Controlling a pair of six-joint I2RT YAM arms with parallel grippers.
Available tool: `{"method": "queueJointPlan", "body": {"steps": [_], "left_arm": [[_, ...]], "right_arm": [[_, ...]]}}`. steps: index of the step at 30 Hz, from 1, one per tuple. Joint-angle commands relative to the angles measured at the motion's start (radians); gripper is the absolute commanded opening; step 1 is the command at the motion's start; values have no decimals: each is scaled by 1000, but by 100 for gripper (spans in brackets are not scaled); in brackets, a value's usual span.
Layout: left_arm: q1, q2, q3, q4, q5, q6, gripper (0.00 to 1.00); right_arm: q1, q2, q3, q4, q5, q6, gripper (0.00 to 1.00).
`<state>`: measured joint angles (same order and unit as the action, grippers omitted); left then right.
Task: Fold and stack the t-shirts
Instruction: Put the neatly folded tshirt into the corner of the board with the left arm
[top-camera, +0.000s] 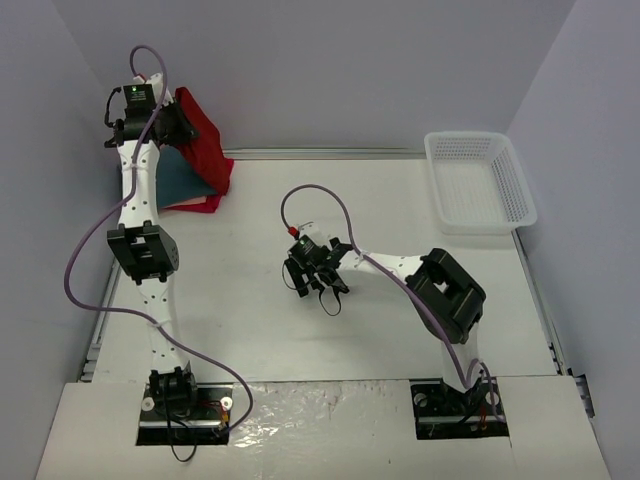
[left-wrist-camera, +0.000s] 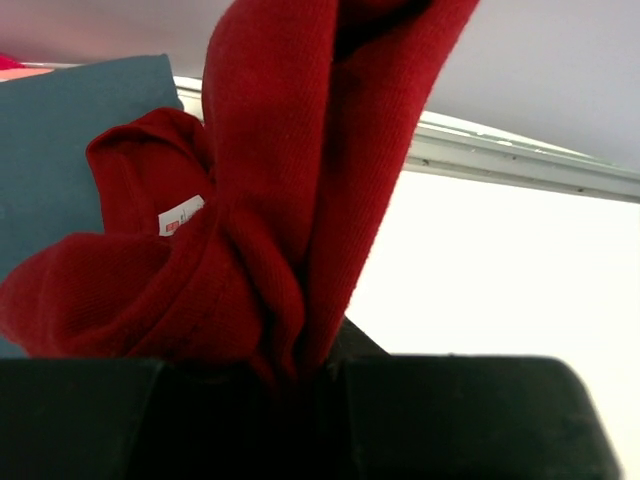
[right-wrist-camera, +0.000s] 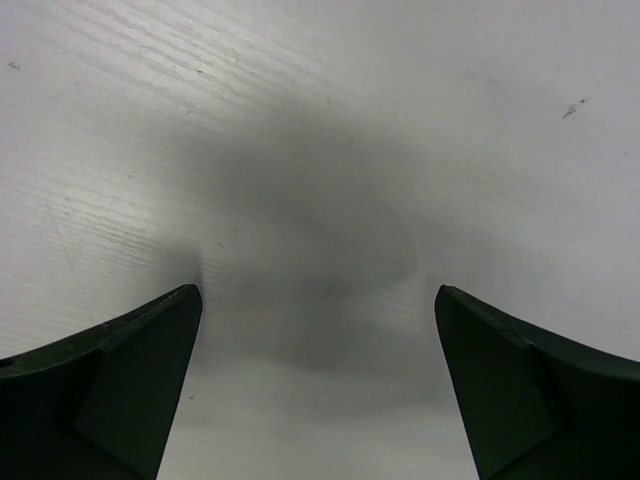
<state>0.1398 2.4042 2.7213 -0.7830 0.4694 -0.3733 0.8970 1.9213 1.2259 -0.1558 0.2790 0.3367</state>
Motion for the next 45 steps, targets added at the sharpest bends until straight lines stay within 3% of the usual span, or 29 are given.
{"method": "queueJointPlan", "body": {"steps": [1,10,37,39,40,41,43,45], "left_arm": [[11,-31,35,14,-12,65,2],[43,9,77,-56,-54,123,2],[184,95,94,2,17,137,9],[195,101,94,14,26,132,25],[198,99,95,16,23,132,39],[204,96,94,19,20,132,70],[211,90,92,16,0,135,72],[224,67,81,16,-58,139,87]], "right_arm": [[16,47,43,-51,-12,-11,100],[23,114,92,-79,-44,-24,100],[57,281,187,-145,-126,-10,100],[66,303,195,-145,-135,-5,100],[69,311,201,-145,-138,-4,100],[75,323,204,-145,-147,-4,100],[82,337,213,-146,-158,-5,100],[88,349,221,-148,-164,-8,100]]}}
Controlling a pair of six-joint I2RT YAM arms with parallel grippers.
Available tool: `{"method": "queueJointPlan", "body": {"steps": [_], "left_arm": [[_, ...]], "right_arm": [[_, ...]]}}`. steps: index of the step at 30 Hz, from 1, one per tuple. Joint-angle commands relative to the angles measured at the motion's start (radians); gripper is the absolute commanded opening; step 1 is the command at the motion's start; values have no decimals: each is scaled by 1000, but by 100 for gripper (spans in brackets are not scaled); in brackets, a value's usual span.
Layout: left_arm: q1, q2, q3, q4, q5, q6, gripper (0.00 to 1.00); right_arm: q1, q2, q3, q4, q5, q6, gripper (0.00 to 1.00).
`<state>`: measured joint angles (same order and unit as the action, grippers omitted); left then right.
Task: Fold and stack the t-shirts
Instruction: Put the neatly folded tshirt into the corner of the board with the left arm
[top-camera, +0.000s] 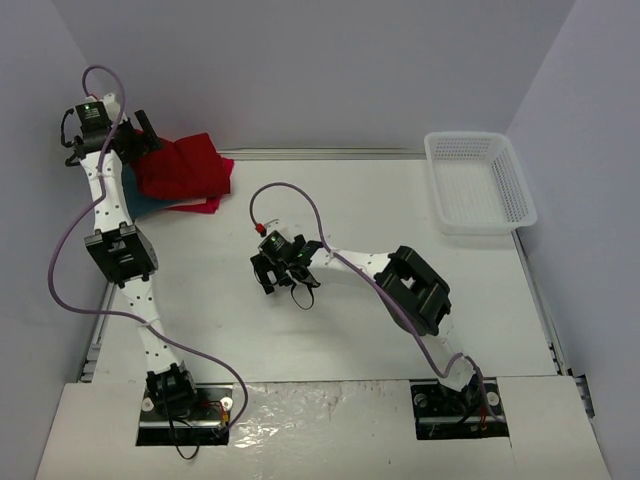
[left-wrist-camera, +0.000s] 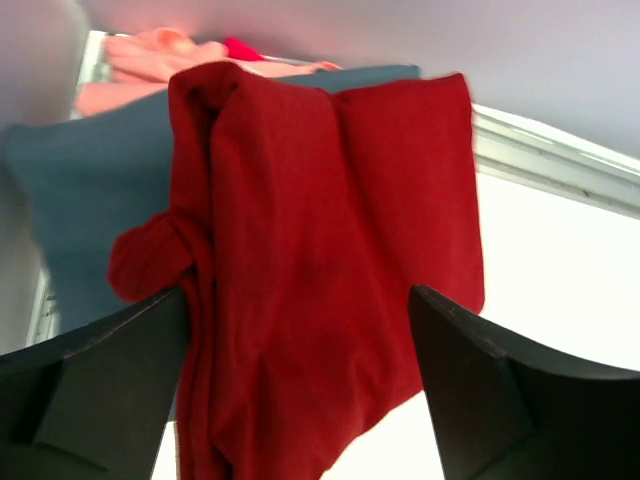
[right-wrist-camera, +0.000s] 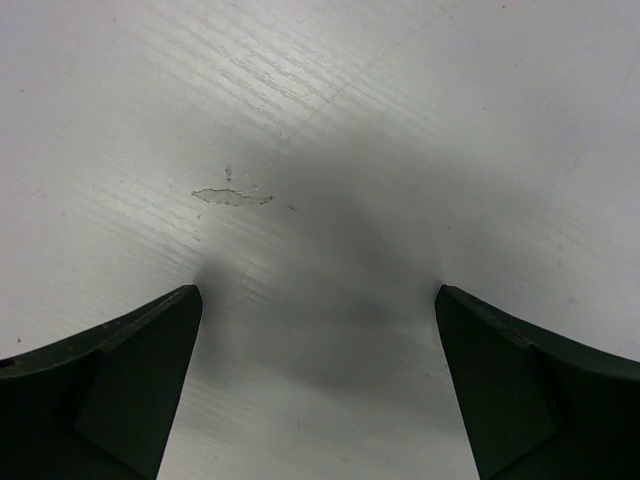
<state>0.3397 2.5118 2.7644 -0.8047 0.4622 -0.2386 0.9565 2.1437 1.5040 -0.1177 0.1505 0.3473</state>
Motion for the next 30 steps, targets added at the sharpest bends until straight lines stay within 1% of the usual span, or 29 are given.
{"method": "queueJointPlan", "body": {"steps": [1,2,3,9,12,15,17,19,20,22,24,26,27,28,30], "left_arm": [[25,-53,31,41,-75,7,93],[27,-79,5,45,-115,19,96],[27,-91,-8,50,-140,22,94],[5,-146,-19,24,-299,71,94],[-34,-172,-15,6,-393,116,95],[-88,-203,-20,-7,-450,142,94],[-143,-237,-22,-10,-459,157,94],[-188,-267,-32,-10,-502,168,94],[-232,-306,-40,-8,-502,163,94],[-278,-368,-49,-7,-484,119,94],[-303,-422,-61,-2,-465,84,94],[-329,-523,-115,7,-484,74,94],[-385,-560,-143,25,-493,82,94],[-405,-637,-223,42,-472,87,94],[-441,-709,-322,91,-423,62,94]], "right_arm": [[30,130,-56,-185,-38,-19,100],[30,136,-56,-185,-43,-21,100],[31,139,-56,-185,-43,-21,100],[51,150,-65,-184,-52,-24,100],[60,147,-73,-184,-51,-25,100],[74,137,-82,-183,-43,-25,100],[77,124,-88,-177,-23,-22,100],[77,111,-94,-172,-3,-22,100],[79,107,-91,-172,7,-21,100],[79,91,-82,-175,35,-19,100],[79,72,-74,-180,63,-14,100],[77,55,-76,-180,110,-5,100],[77,45,-77,-181,135,-1,100],[77,42,-80,-183,165,7,100],[74,24,-90,-186,211,6,100]]}}
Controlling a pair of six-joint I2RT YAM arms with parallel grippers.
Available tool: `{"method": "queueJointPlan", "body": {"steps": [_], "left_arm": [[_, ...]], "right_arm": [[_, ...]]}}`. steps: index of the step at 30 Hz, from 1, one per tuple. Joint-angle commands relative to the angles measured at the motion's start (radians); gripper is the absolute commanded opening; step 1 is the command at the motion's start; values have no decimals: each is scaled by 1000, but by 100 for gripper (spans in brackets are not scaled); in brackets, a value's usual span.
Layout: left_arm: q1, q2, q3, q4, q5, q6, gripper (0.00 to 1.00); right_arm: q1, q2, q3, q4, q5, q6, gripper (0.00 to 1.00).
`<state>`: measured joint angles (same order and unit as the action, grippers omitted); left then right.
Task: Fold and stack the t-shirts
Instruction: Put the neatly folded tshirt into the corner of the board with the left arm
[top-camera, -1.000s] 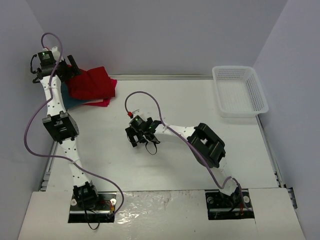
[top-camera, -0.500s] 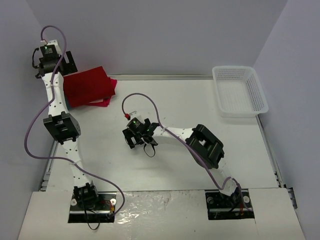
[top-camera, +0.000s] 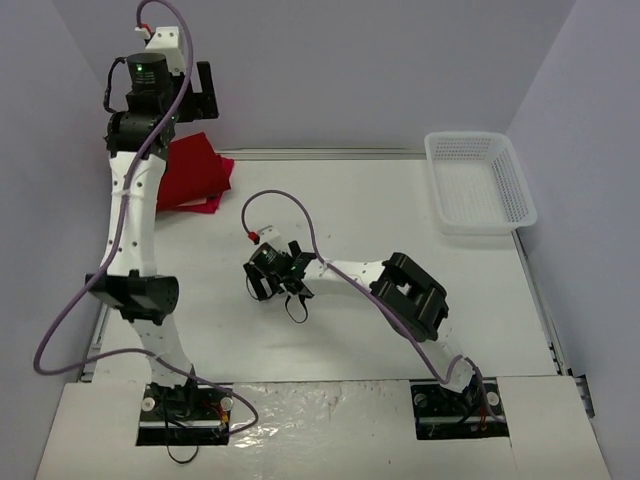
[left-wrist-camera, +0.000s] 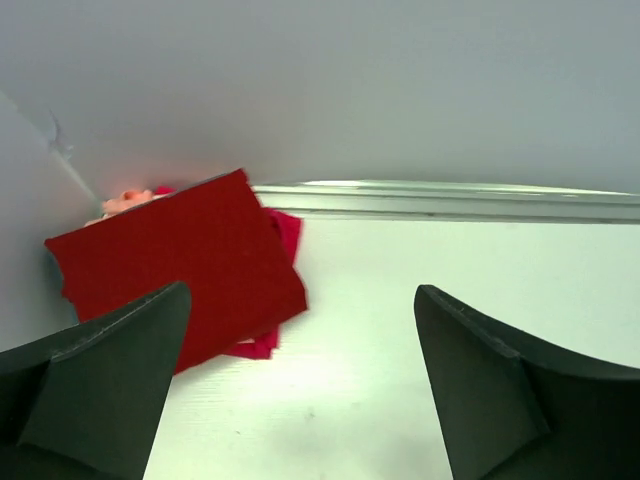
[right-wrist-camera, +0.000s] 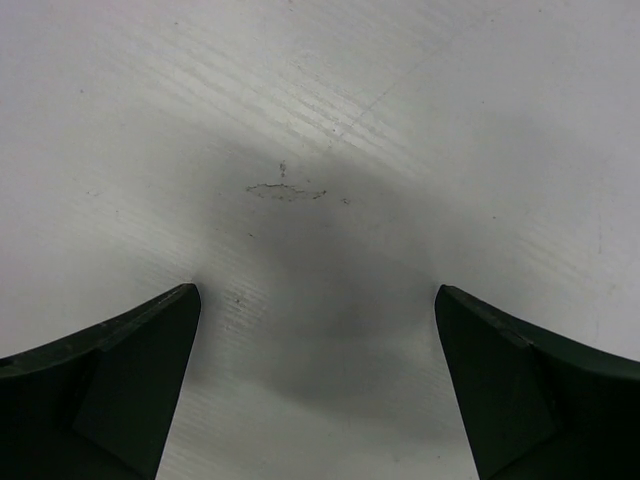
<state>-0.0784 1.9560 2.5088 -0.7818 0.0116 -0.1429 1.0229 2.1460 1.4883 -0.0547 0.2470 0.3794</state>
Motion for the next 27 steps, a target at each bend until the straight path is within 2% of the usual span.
{"method": "queueJointPlan", "body": {"steps": [1,2,4,5,8,11,15,19,22,24,27], "left_arm": [[-32,-228,-126,87,48,-73,94],[-37,-271,-277,140,86,-98,94],[-53,-413,-455,211,114,-164,94],[-63,-469,-651,305,117,-179,94],[-125,-643,-908,388,114,-184,94],[-213,-733,-987,314,56,-133,95],[-323,-857,-1242,338,-44,-155,94],[-429,-917,-1393,368,-153,-181,94],[-526,-919,-1458,404,-242,-169,94],[-598,-867,-1455,385,-291,-153,94],[-722,-792,-1424,332,-458,-136,94]], "right_arm": [[8,14,-79,-251,132,-28,100],[6,3,-89,-252,159,-27,100],[5,-46,-103,-254,181,-30,100],[5,-63,-121,-255,202,-27,100],[3,-152,-146,-260,251,-17,100],[5,-251,-192,-260,333,18,100],[11,-397,-266,-258,445,79,100],[26,-570,-399,-211,491,144,100],[23,-678,-459,-177,468,147,100],[23,-716,-500,-162,430,132,100],[25,-716,-549,-154,410,122,100]]}}
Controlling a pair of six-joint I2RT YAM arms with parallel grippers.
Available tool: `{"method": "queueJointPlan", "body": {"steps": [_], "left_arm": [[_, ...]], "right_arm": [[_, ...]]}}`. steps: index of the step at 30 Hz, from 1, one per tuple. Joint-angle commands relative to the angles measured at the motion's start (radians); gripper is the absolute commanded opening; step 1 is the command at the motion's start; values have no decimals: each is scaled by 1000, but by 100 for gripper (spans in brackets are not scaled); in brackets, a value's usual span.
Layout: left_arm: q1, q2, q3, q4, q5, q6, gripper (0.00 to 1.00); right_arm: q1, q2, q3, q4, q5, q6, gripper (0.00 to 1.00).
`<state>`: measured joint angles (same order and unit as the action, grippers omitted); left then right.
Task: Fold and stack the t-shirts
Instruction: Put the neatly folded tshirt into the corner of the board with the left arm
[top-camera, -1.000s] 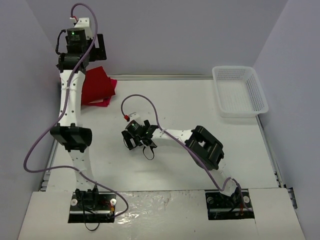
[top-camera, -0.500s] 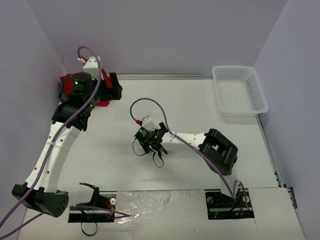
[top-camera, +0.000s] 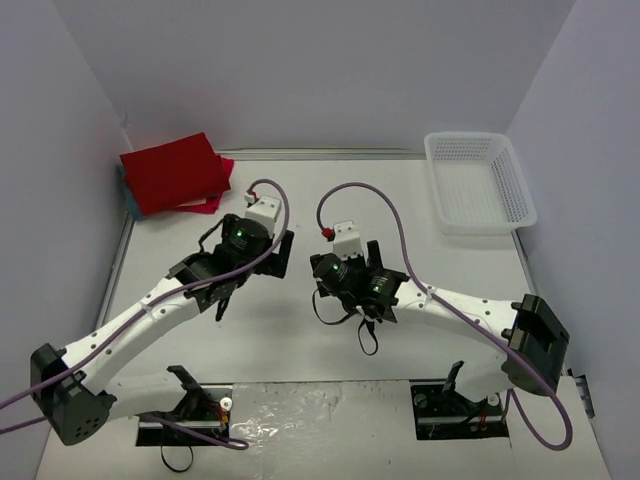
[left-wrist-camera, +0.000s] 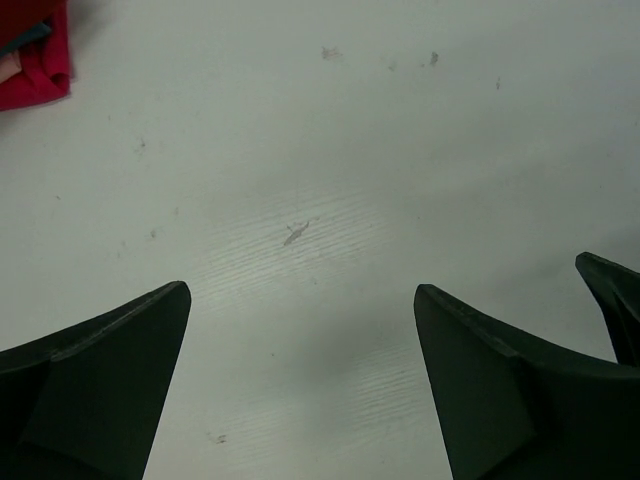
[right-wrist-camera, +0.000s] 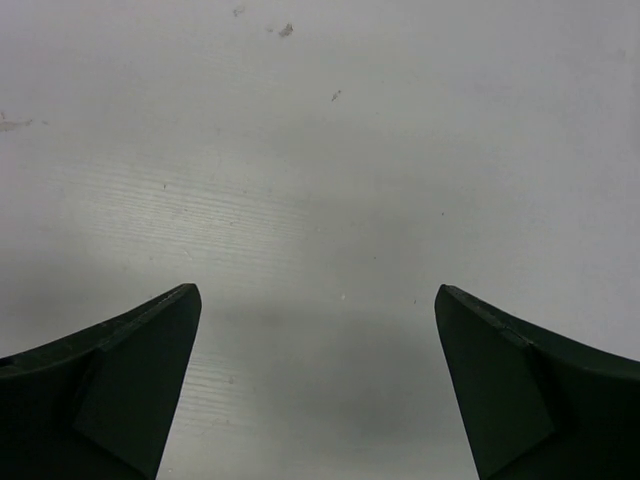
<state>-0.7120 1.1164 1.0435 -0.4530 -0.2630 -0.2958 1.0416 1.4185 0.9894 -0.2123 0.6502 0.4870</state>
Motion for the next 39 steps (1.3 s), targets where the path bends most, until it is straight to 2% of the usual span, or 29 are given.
{"method": "queueJointPlan", "body": {"steps": [1,4,7,8,10,16,26,35,39], "left_arm": [[-110,86,41,5,-208,20,94],[-147,111,3,71,-225,1,94],[-153,73,-123,267,-216,-14,94],[-155,60,-191,307,-217,-11,94],[-173,49,-230,362,-260,1,94],[-187,66,-273,395,-346,58,94],[-188,71,-287,435,-229,63,94],[-188,49,-301,418,-236,52,94],[-188,51,-293,405,-245,50,94]], "right_arm": [[6,17,-60,4,2,16,100],[14,43,-83,8,5,38,100],[23,57,-97,27,-41,27,100],[26,62,-87,28,-49,27,100],[37,53,-87,30,-58,19,100],[49,1,-120,66,-75,4,100],[49,-101,-149,73,-41,-8,100],[46,-205,-170,57,54,-7,100],[46,-250,-184,80,29,-14,100]]}}
